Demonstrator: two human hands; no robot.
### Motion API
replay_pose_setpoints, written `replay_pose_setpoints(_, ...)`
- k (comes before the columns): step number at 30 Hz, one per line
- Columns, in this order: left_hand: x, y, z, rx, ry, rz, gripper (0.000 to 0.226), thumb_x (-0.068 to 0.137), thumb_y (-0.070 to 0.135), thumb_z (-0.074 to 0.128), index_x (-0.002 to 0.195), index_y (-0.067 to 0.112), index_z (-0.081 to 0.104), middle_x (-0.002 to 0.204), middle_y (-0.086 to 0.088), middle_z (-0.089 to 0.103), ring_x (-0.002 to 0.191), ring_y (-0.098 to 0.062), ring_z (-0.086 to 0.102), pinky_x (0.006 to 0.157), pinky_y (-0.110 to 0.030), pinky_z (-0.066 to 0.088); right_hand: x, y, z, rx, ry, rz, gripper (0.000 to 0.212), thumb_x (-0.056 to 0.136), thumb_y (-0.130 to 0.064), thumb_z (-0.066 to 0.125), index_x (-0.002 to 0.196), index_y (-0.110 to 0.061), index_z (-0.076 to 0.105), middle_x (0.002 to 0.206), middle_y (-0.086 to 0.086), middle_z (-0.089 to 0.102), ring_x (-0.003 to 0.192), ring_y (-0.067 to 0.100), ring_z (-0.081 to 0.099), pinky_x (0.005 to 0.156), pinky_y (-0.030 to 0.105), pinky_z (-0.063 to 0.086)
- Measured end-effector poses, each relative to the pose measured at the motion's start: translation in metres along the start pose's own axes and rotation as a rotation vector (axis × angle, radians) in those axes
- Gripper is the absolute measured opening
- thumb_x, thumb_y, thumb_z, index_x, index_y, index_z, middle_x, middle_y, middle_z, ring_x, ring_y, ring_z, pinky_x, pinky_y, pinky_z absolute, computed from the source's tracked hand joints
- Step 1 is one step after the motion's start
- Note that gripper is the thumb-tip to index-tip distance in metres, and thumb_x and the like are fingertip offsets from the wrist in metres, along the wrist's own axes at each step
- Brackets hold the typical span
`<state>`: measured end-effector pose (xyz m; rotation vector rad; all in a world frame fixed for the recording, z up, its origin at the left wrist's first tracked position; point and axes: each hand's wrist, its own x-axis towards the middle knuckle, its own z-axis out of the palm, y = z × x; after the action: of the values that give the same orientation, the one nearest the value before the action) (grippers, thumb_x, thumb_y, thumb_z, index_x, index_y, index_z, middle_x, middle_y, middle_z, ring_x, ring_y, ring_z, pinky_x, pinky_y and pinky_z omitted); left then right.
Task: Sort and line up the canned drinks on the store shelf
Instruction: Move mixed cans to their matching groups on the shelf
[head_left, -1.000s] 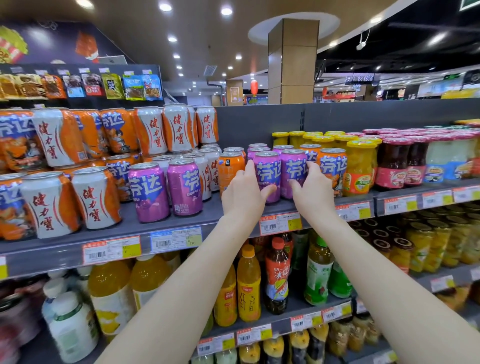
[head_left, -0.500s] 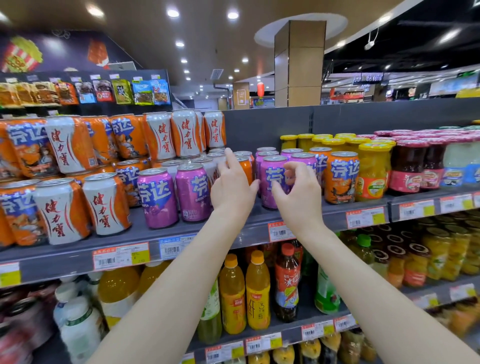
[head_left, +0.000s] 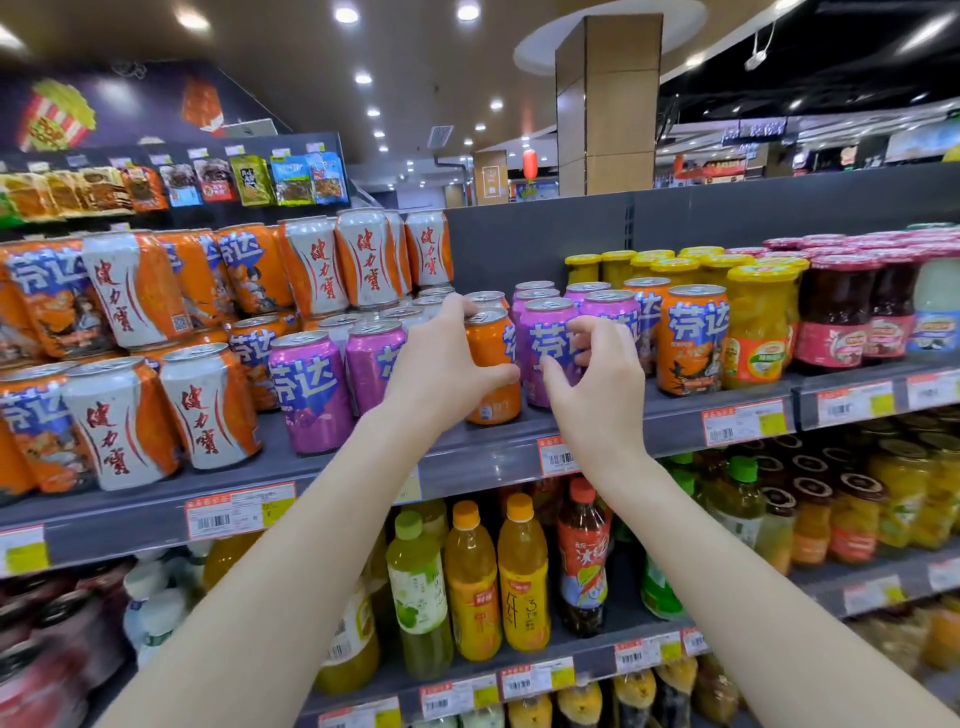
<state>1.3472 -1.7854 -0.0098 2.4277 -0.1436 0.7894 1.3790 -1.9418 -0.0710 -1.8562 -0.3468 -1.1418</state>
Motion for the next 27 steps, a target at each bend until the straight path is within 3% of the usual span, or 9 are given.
replay_pose_setpoints(2, -0.003, -0.002, -0.009, 0.016, -0.008, 0.026, 0.074, 0.073, 0.047, 0.088, 0.133, 0.027, 0.049, 0.126, 0.002, 0.062, 0.107, -0.016, 0.063, 0.086, -0.039, 0.06, -0.006, -0.01, 0.003, 0.069, -0.014, -0.043, 0.033, 0.091, -0.017, 0.074, 0.12, -0.012, 0.061, 0.109, 0.0, 0.061, 0.094, 0.011, 0.061, 0.08, 0.018, 0.052)
replay_pose_setpoints(5, -0.004, -0.003, -0.02, 0.015, -0.035, 0.057, 0.07, 0.073, 0.042, 0.089, 0.13, 0.027, 0.052, 0.123, 0.004, 0.062, 0.105, -0.014, 0.062, 0.084, -0.041, 0.061, -0.011, -0.025, 0.009, 0.162, -0.164, 0.068, 0.038, 0.094, -0.018, 0.068, 0.13, -0.014, 0.059, 0.114, -0.003, 0.064, 0.096, 0.006, 0.062, 0.075, 0.006, 0.048)
replay_pose_setpoints(9, -0.004, -0.009, -0.033, 0.063, -0.108, 0.088, 0.071, 0.073, 0.046, 0.088, 0.13, 0.03, 0.05, 0.116, 0.005, 0.062, 0.085, -0.008, 0.067, 0.064, -0.031, 0.063, -0.006, -0.033, 0.011, 0.2, -0.595, 0.21, 0.062, 0.09, -0.018, 0.065, 0.148, -0.022, 0.044, 0.128, -0.006, 0.064, 0.111, 0.011, 0.063, 0.093, 0.024, 0.053)
replay_pose_setpoints(11, -0.004, -0.012, -0.04, 0.113, -0.162, 0.116, 0.07, 0.077, 0.049, 0.084, 0.135, 0.032, 0.049, 0.115, 0.005, 0.064, 0.073, -0.006, 0.069, 0.061, -0.027, 0.061, -0.003, -0.035, 0.01, 0.188, -0.692, 0.201, 0.067, 0.088, -0.02, 0.069, 0.148, -0.025, 0.041, 0.126, -0.009, 0.063, 0.108, 0.009, 0.064, 0.093, 0.027, 0.054)
replay_pose_setpoints(16, -0.006, -0.016, -0.063, 0.275, -0.056, 0.271, 0.058, 0.088, 0.044, 0.074, 0.141, 0.026, 0.057, 0.136, 0.002, 0.062, 0.116, -0.015, 0.06, 0.097, -0.032, 0.05, 0.001, -0.038, 0.012, 0.196, -0.682, 0.226, 0.072, 0.08, -0.024, 0.079, 0.144, -0.028, 0.048, 0.118, -0.015, 0.064, 0.1, 0.001, 0.063, 0.089, 0.023, 0.055)
replay_pose_setpoints(18, -0.009, -0.024, -0.075, 0.244, 0.051, 0.277, 0.047, 0.09, 0.042, 0.069, 0.134, 0.026, 0.06, 0.128, 0.003, 0.062, 0.1, -0.014, 0.062, 0.092, -0.034, 0.052, 0.0, -0.039, 0.012, 0.169, -0.65, 0.225, 0.065, 0.075, -0.027, 0.085, 0.133, -0.026, 0.056, 0.111, -0.014, 0.067, 0.093, -0.002, 0.063, 0.075, 0.015, 0.049)
replay_pose_setpoints(20, -0.009, -0.042, -0.086, 0.306, 0.115, 0.238, 0.048, 0.089, 0.049, 0.064, 0.131, 0.026, 0.06, 0.123, 0.002, 0.061, 0.102, -0.017, 0.06, 0.091, -0.038, 0.052, 0.0, -0.04, 0.012, 0.161, -0.631, 0.258, 0.065, 0.071, -0.032, 0.088, 0.128, -0.026, 0.057, 0.11, -0.012, 0.067, 0.094, 0.001, 0.064, 0.07, 0.014, 0.046)
replay_pose_setpoints(24, -0.008, -0.075, -0.097, 0.495, 0.087, 0.093, 0.062, 0.086, 0.064, 0.063, 0.135, 0.027, 0.057, 0.127, -0.005, 0.06, 0.116, -0.031, 0.054, 0.096, -0.047, 0.047, 0.003, -0.043, 0.014, 0.14, -0.673, 0.311, 0.064, 0.074, -0.039, 0.087, 0.126, -0.026, 0.053, 0.112, -0.011, 0.066, 0.099, 0.007, 0.063, 0.071, 0.018, 0.046)
replay_pose_setpoints(27, -0.02, -0.086, -0.101, 0.337, 0.188, 0.086, 0.046, 0.09, 0.047, 0.069, 0.129, 0.024, 0.061, 0.125, -0.003, 0.06, 0.117, -0.026, 0.056, 0.1, -0.042, 0.047, 0.001, -0.046, 0.016, 0.11, -0.651, 0.31, 0.07, 0.074, -0.044, 0.086, 0.131, -0.024, 0.052, 0.12, -0.008, 0.066, 0.106, 0.011, 0.063, 0.085, 0.027, 0.051)
